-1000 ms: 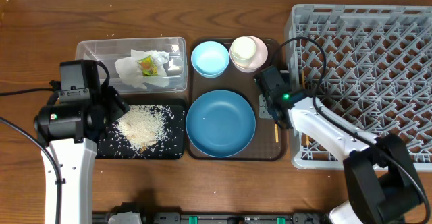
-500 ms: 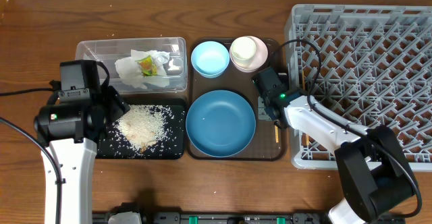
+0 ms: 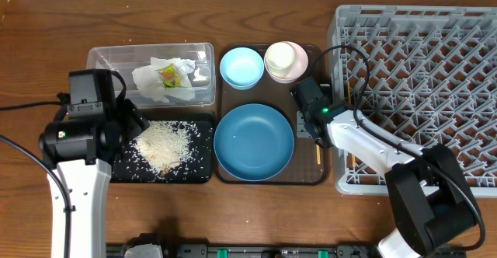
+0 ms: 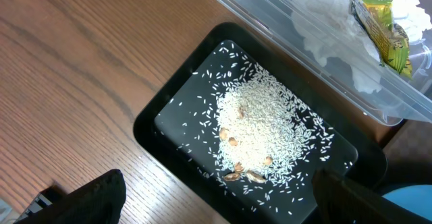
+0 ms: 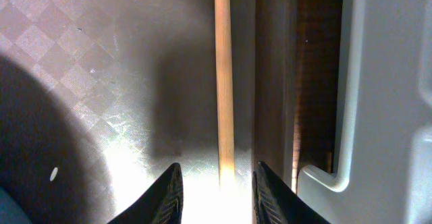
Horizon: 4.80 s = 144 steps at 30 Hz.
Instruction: Sort waste into correct bins and load items into the dishwasher rack
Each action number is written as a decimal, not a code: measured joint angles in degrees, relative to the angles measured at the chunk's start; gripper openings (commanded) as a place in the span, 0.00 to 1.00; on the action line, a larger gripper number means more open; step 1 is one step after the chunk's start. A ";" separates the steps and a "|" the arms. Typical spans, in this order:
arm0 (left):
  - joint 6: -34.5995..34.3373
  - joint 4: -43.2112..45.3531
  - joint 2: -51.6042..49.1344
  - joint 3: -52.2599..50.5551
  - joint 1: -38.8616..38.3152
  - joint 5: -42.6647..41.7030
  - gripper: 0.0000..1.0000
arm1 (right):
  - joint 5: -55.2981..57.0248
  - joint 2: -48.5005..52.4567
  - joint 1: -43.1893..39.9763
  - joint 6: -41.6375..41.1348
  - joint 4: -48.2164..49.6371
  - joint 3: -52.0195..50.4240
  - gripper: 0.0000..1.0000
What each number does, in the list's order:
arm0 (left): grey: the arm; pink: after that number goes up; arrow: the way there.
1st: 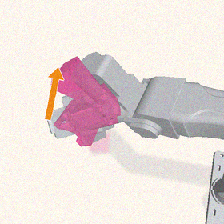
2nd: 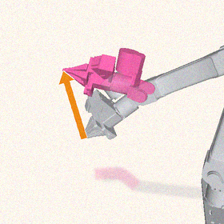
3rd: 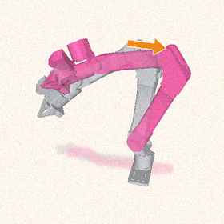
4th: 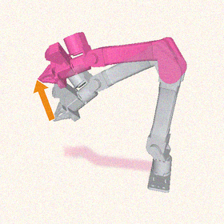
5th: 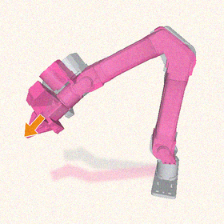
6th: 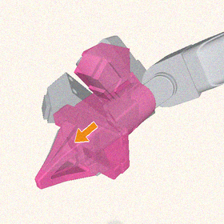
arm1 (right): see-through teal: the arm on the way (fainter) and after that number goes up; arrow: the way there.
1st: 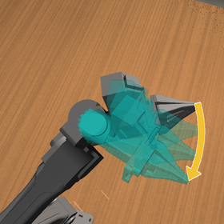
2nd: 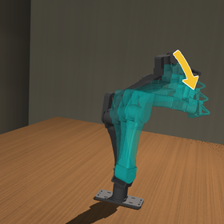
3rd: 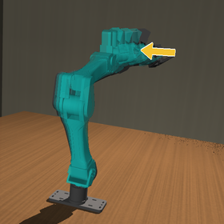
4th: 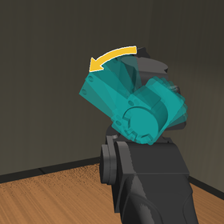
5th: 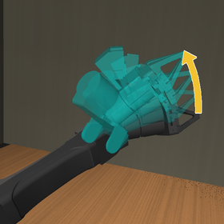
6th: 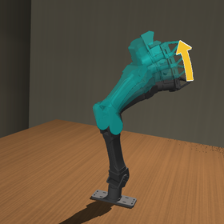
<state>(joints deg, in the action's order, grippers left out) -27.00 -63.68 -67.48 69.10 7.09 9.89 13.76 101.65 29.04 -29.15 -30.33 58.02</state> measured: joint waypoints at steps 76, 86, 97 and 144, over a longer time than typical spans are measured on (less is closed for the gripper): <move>0.00 0.00 0.00 0.00 0.00 0.00 0.91 | -2.25 -5.73 0.02 2.89 5.40 -4.07 0.01; 0.00 0.00 0.00 0.00 0.00 0.00 0.91 | -2.27 -26.67 -2.08 14.08 0.94 -2.27 0.01; 0.00 0.00 0.00 0.00 0.00 0.00 0.91 | -3.13 -30.80 -15.26 19.15 -4.68 -2.25 0.01; 0.00 0.00 0.00 0.00 0.00 0.00 0.91 | -25.27 -16.90 -16.87 17.75 12.50 -2.38 0.30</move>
<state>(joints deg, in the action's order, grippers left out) -27.00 -63.68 -67.48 69.10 7.09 9.89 -11.51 84.75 12.16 -11.40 -17.82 55.64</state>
